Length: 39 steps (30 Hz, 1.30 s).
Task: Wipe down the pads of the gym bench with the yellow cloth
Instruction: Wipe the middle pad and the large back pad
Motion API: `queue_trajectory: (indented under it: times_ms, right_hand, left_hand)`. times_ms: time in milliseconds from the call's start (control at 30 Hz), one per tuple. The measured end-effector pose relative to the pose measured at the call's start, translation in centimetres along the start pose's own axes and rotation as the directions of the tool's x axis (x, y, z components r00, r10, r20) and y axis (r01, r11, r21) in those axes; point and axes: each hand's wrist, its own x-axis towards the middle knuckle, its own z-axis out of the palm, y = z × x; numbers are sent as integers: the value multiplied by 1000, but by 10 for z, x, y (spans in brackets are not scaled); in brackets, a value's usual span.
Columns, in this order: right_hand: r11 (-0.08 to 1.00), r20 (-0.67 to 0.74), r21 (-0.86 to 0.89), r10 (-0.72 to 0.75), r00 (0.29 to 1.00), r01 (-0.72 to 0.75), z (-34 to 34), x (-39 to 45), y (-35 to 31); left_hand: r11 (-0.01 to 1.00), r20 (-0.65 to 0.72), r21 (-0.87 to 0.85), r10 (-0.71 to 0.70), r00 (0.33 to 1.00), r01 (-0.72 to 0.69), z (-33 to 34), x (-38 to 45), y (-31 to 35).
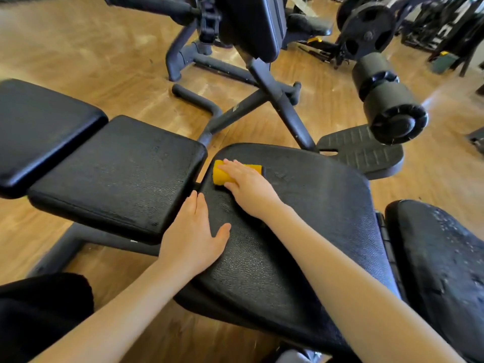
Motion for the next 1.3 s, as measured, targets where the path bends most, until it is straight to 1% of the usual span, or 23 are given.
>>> queue_trajectory:
  times_ms: [67, 133, 267, 367, 500, 600, 733, 800, 900, 1033, 1100, 1133, 1167, 1233, 1300]
  right_hand:
    - [1000, -13, 18, 17, 1000, -17, -5, -8, 8]
    - [999, -16, 13, 33, 999, -33, -7, -7, 13]
    - [1000, -2, -15, 15, 1000, -15, -6, 24, 13]
    - [999, -1, -30, 20, 1000, -20, -11, 51, 17]
    - [998, -37, 8, 56, 998, -55, -22, 68, 35]
    - [993, -50, -13, 118, 992, -118, -43, 65, 63]
    - [959, 47, 28, 280, 959, -281, -77, 49, 106]
    - [949, 87, 6, 314, 945, -316, -81, 53, 111]
    - [956, 121, -101, 285, 951, -274, -71, 75, 94]
    - [979, 175, -163, 148, 973, -120, -38, 109, 42]
    - [972, 225, -228, 109, 968, -57, -23, 118, 20]
    - [970, 228, -239, 96, 969, -40, -19, 118, 16]
    - [976, 218, -214, 77, 973, -30, -18, 116, 16]
    - [996, 173, -79, 44, 984, -31, -24, 106, 28]
    - [998, 122, 24, 63, 991, -66, -34, 96, 46]
  left_hand:
    - [1000, 30, -15, -3, 1000, 3, -1, 9, 2]
    - [1000, 32, 7, -4, 999, 4, 0, 12, 4]
    - [998, -9, 55, 3, 1000, -2, 4, 10, 4]
    - [1000, 6, 30, 6, 1000, -6, 2, 12, 2]
    - [1000, 14, 16, 13, 1000, -13, 4, 12, 0]
    - [1000, 6, 20, 5, 1000, -5, 4, 11, 1]
    - [1000, 4, 22, 0, 1000, 0, 4, 11, 1]
    - [1000, -9, 23, -1, 1000, 1, 5, 11, 1]
    - [1000, -26, 22, 1, 1000, 0, 6, 10, 0]
    - [1000, -19, 9, -7, 1000, 8, 6, 10, 1]
    - [1000, -16, 1, -2, 1000, 2, 6, 10, 0]
    - [1000, -13, -3, 3, 1000, -3, 6, 11, 0]
    - [1000, -14, -7, 9, 1000, -10, 6, 11, -1]
    - [1000, -19, -5, 18, 1000, -19, 7, 11, -3]
    - [1000, -16, -7, 18, 1000, -19, 7, 11, -3]
